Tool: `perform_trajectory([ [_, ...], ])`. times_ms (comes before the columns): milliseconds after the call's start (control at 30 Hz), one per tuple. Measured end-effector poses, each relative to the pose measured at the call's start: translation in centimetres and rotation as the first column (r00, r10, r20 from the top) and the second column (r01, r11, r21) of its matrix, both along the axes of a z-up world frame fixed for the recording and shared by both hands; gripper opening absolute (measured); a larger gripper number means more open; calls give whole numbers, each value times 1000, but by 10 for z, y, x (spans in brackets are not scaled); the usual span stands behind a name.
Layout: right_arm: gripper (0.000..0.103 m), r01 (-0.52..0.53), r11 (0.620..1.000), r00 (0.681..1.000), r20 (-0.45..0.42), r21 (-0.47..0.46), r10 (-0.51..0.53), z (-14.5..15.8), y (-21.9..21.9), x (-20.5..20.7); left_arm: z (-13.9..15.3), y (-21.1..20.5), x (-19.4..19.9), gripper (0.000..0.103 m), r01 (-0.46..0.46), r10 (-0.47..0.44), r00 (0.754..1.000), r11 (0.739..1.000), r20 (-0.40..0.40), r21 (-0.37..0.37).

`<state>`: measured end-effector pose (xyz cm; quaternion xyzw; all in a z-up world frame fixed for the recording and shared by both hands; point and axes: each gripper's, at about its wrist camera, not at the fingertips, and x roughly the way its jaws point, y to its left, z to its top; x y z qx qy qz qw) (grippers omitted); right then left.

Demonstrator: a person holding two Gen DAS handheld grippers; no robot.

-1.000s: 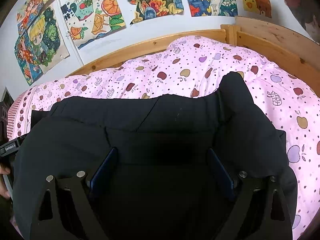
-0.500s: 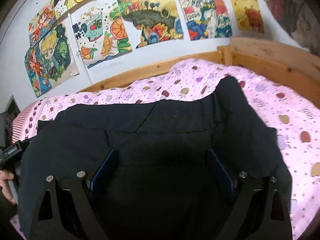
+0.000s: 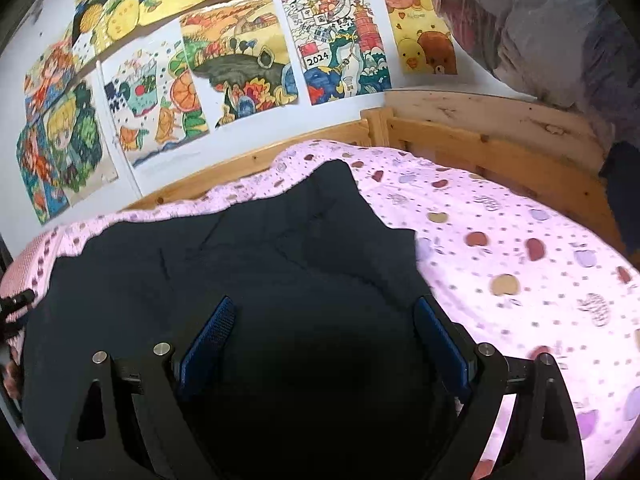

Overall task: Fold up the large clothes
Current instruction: 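Move both tools over the folded jacket and grip its edge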

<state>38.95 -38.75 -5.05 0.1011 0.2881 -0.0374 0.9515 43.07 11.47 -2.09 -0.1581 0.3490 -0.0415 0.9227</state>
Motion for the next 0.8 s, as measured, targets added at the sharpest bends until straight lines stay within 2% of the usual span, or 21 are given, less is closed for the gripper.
perform_trajectory([
  [100, 89, -27, 998, 999, -47, -62, 24, -6, -3, -5, -13, 17, -3, 103, 22, -23, 998, 999, -64, -24],
  [167, 89, -41, 997, 996, -83, -66, 35, -12, -10, -8, -19, 25, -5, 103, 47, -51, 996, 997, -74, -59],
  [267, 89, -29, 999, 994, -106, 34, 33, -18, -29, -9, -25, 28, -10, 103, 109, -114, 992, 991, -55, -78],
  [367, 96, -25, 985, 990, -136, 173, 49, -35, -44, -3, -33, 24, -14, 103, 180, -183, 982, 980, -37, -84],
  [433, 99, -33, 975, 989, -137, 218, 64, -43, -49, -1, -37, 24, -17, 103, 206, -209, 978, 972, -20, -111],
  [567, 101, -44, 972, 991, -115, 229, 72, -50, -46, -4, -48, 31, -20, 103, 232, -233, 972, 957, 14, -175],
  [800, 101, -54, 967, 992, -94, 250, 80, -58, -48, -9, -54, 29, -14, 103, 283, -288, 958, 934, 9, -217],
])
